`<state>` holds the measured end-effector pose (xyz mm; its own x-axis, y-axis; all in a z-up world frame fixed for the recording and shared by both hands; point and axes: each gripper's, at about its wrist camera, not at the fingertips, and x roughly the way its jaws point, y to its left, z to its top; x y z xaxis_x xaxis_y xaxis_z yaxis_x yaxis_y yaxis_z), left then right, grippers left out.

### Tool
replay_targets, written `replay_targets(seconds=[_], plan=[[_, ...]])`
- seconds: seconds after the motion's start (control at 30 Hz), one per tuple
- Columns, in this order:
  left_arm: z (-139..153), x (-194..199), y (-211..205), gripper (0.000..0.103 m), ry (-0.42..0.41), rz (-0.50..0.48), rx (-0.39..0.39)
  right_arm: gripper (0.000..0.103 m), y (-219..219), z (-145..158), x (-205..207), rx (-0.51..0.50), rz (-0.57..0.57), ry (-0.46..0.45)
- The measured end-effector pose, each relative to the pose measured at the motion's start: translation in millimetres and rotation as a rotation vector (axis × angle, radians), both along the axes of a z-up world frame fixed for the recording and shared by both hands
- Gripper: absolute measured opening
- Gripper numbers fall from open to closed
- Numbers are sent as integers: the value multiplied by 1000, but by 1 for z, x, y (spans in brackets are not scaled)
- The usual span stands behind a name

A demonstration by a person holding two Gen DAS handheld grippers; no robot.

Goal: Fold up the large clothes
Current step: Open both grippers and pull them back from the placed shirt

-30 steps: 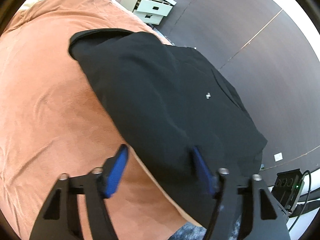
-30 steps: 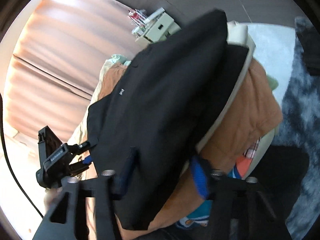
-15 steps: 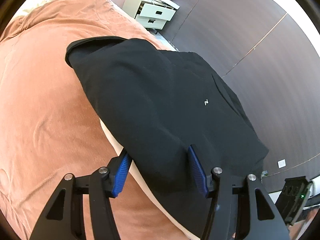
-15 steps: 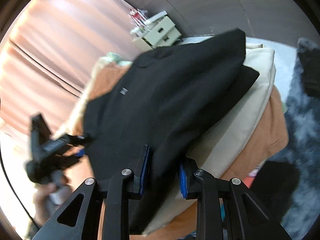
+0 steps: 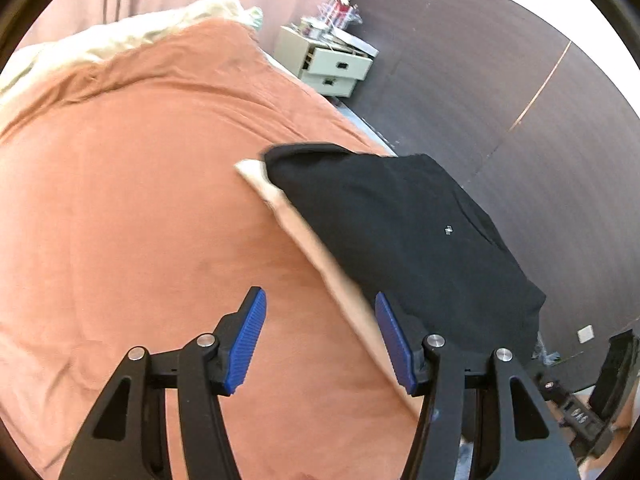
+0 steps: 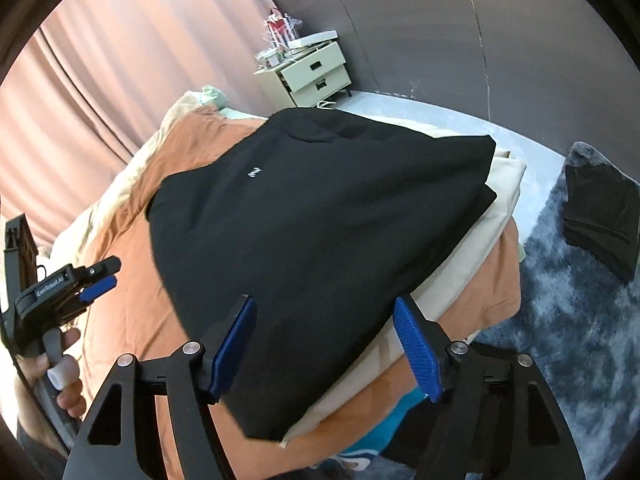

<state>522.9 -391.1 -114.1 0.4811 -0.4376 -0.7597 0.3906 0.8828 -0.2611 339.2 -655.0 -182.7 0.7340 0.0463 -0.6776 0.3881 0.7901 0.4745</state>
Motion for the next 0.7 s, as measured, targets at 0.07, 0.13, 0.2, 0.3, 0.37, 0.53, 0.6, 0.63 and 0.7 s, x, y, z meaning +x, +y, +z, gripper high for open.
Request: replay_targets(seconds=[0.07,0.13,0.2,0.3,0.37,0.53,0.6,0.63,0.7], plan=[[6,-6,18,58,-37,18,22,77,7,7,0,6,25,-20],[10,-12,38,61,-41,18,20,88,19,17,-3,2,55,-43],[15,-19,60,76,-45,31,13,95,31,25,-5,-5,84,-64],[26,-27,86,84,-81,48,10,99,50,33,-4,-8,118,-83],[32,-36,107,92,-107,62,2,103,65,37,-3,-9,139,-93],[47,-57,152,103,-179,88,-43,103,102,51,-1,-24,196,-115],[51,-67,169,103,-202,100,-46,103,114,56,-2,-35,209,-123],[53,-72,177,103,-212,107,-46,103,122,59,-2,-38,216,-128],[56,-80,192,103,-224,117,-42,103,135,63,-4,-37,236,-144]])
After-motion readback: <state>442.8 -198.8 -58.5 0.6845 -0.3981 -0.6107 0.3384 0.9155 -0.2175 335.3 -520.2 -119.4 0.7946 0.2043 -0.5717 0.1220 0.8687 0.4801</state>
